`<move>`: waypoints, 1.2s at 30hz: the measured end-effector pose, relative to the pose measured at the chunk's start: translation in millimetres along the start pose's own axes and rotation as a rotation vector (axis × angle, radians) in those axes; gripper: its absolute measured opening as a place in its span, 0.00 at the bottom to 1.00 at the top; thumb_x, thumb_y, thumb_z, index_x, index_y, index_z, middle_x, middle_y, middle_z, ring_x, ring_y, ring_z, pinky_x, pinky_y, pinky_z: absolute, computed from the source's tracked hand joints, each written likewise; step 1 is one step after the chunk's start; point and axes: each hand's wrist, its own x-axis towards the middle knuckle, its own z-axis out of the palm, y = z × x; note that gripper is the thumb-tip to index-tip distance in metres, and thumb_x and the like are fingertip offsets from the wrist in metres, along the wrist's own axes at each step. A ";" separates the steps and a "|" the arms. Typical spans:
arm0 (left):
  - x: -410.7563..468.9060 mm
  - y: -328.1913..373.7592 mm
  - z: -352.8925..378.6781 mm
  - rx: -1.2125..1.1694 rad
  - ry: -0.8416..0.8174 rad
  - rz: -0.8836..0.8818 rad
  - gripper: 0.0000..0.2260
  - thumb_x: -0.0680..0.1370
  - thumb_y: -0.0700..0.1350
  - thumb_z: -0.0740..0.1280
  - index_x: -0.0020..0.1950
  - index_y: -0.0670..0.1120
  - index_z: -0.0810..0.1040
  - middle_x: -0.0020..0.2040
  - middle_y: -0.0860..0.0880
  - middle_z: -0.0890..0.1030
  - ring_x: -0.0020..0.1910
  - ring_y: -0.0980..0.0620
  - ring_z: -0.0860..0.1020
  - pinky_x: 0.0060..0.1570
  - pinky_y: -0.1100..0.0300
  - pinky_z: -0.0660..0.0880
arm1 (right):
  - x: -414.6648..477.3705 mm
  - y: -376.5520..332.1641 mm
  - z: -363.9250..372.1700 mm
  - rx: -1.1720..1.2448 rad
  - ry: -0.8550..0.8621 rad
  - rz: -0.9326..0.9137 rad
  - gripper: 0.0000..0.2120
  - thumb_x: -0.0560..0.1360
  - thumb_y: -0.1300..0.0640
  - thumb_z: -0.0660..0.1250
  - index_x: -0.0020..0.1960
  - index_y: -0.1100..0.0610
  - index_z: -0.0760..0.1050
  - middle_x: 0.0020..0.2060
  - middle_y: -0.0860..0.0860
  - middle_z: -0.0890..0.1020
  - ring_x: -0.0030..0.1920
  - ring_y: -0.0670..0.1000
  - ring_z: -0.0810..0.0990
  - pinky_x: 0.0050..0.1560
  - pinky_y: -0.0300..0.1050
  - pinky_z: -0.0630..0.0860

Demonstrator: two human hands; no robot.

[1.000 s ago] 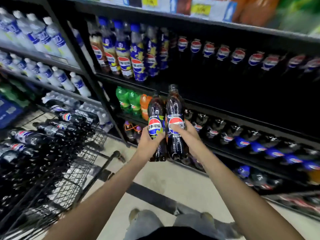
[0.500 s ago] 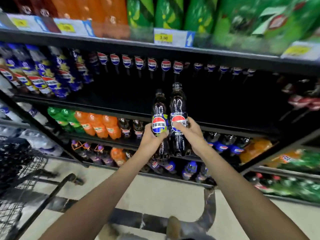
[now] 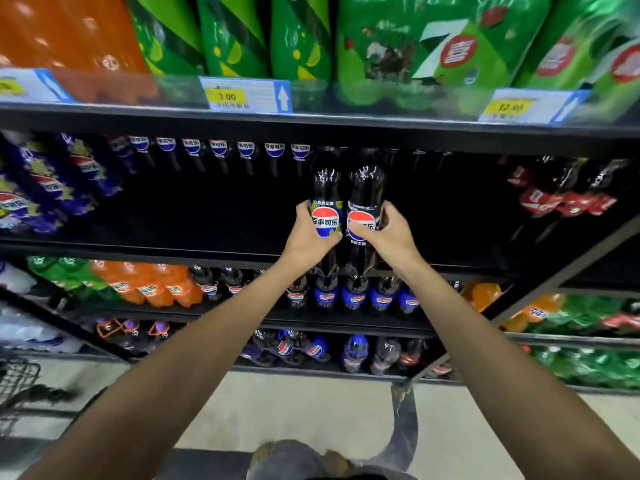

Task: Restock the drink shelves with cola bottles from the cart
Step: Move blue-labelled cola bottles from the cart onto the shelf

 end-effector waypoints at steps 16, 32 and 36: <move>54.4 -29.3 14.4 0.039 -0.043 0.125 0.35 0.75 0.36 0.70 0.73 0.42 0.50 0.62 0.50 0.71 0.59 0.59 0.74 0.53 0.79 0.68 | 44.4 28.5 -2.3 0.021 -0.022 -0.039 0.22 0.69 0.60 0.76 0.56 0.46 0.71 0.49 0.42 0.81 0.48 0.36 0.80 0.46 0.28 0.74; 48.4 -86.4 31.1 0.193 0.126 0.114 0.29 0.75 0.44 0.72 0.69 0.39 0.60 0.67 0.44 0.67 0.64 0.51 0.69 0.53 0.72 0.63 | 45.9 88.0 30.5 -0.125 0.179 0.002 0.30 0.72 0.54 0.74 0.70 0.57 0.65 0.65 0.53 0.73 0.65 0.49 0.73 0.65 0.43 0.70; 75.3 -82.4 36.1 0.214 0.156 0.160 0.28 0.75 0.41 0.72 0.68 0.34 0.60 0.66 0.39 0.66 0.64 0.46 0.70 0.53 0.70 0.64 | 73.7 93.6 32.0 -0.182 0.217 -0.067 0.31 0.73 0.54 0.74 0.71 0.60 0.65 0.66 0.55 0.73 0.66 0.51 0.71 0.62 0.36 0.66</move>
